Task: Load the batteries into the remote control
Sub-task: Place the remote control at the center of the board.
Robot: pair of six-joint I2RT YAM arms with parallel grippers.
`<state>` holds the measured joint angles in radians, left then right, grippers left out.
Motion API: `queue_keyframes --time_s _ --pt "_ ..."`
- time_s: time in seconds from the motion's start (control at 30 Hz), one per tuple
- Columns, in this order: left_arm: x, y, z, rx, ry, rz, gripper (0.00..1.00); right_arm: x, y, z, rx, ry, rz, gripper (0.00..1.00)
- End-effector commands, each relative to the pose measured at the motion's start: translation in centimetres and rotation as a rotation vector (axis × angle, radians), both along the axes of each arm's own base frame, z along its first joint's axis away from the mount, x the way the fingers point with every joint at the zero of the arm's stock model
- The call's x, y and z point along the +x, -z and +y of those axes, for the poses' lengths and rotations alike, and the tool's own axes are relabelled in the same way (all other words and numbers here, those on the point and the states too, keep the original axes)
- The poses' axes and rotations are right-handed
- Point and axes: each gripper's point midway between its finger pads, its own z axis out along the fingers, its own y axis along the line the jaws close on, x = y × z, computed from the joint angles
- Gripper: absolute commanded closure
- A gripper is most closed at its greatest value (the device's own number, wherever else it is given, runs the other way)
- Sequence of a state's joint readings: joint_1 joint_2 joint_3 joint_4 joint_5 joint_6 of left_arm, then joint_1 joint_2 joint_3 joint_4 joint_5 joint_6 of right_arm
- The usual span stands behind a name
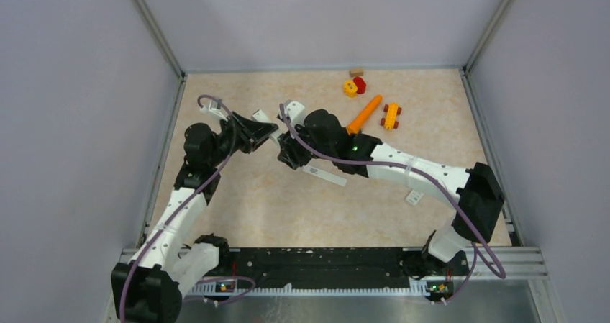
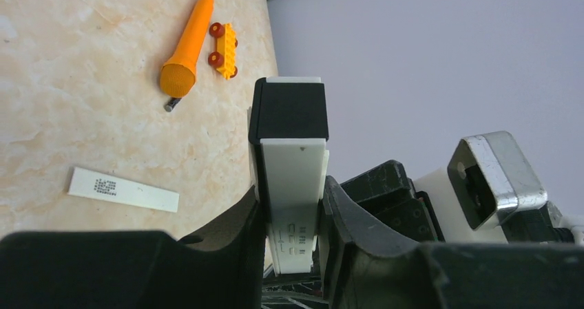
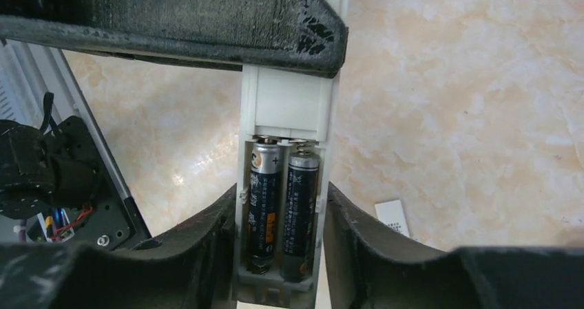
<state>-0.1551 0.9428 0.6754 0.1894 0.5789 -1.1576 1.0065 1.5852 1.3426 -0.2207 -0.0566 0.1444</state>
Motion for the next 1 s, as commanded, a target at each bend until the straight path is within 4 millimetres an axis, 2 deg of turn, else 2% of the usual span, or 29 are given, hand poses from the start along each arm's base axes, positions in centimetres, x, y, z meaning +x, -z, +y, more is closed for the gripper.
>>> queue_keyframes --time_s 0.0,0.07,0.1,0.2,0.33,0.5,0.6,0.63,0.67,0.73,0.8,0.83,0.87,0.97 --pt "-0.4 0.4 0.5 0.019 -0.024 -0.011 0.95 0.5 -4.6 0.4 0.087 0.002 -0.111 0.49" --pt "-0.4 0.6 0.5 0.020 -0.025 -0.008 0.95 0.4 -4.7 0.4 0.101 -0.006 -0.123 0.36" --pt "-0.4 0.6 0.6 0.021 -0.027 -0.007 0.95 0.3 -4.9 0.4 0.111 -0.012 -0.133 0.33" --pt "-0.3 0.6 0.6 0.024 -0.031 -0.007 0.95 0.4 -5.3 0.3 0.129 -0.012 -0.152 0.34" --pt "-0.3 0.6 0.6 0.027 -0.030 -0.007 0.96 0.6 -5.4 0.8 0.123 -0.019 -0.155 0.47" --pt "-0.3 0.4 0.6 0.026 -0.028 -0.010 0.95 0.9 -3.9 1.5 0.073 -0.037 -0.131 0.63" --pt "-0.3 0.5 0.6 0.027 -0.027 -0.008 0.90 1.1 -3.5 1.6 0.056 -0.032 -0.129 0.77" --pt "-0.4 0.5 0.6 0.030 -0.027 -0.010 0.85 1.3 -3.5 1.6 0.050 -0.024 -0.132 0.82" --pt "-0.4 0.6 0.6 0.036 -0.028 -0.007 0.73 1.6 -3.5 1.3 0.040 -0.011 -0.141 0.86" --pt "-0.2 1.4 1.0 0.063 -0.055 0.018 0.38 2.0 -3.5 0.8 0.026 0.001 -0.159 0.90" --pt "0.2 2.3 2.1 0.107 -0.119 0.041 0.10 2.1 -3.3 0.2 0.009 -0.015 -0.171 0.93" --pt "0.5 2.6 2.8 0.128 -0.162 0.045 0.04 2.3 -3.0 -0.3 -0.012 -0.026 -0.183 0.95" --pt "0.6 3.3 3.5 0.155 -0.199 0.068 0.02 2.2 -2.3 -0.7 -0.036 -0.041 -0.188 0.96" --pt "0.6 4.2 5.7 0.221 -0.290 0.084 0.01 1.2 -0.1 -1.9 -0.102 -0.089 -0.169 0.98"
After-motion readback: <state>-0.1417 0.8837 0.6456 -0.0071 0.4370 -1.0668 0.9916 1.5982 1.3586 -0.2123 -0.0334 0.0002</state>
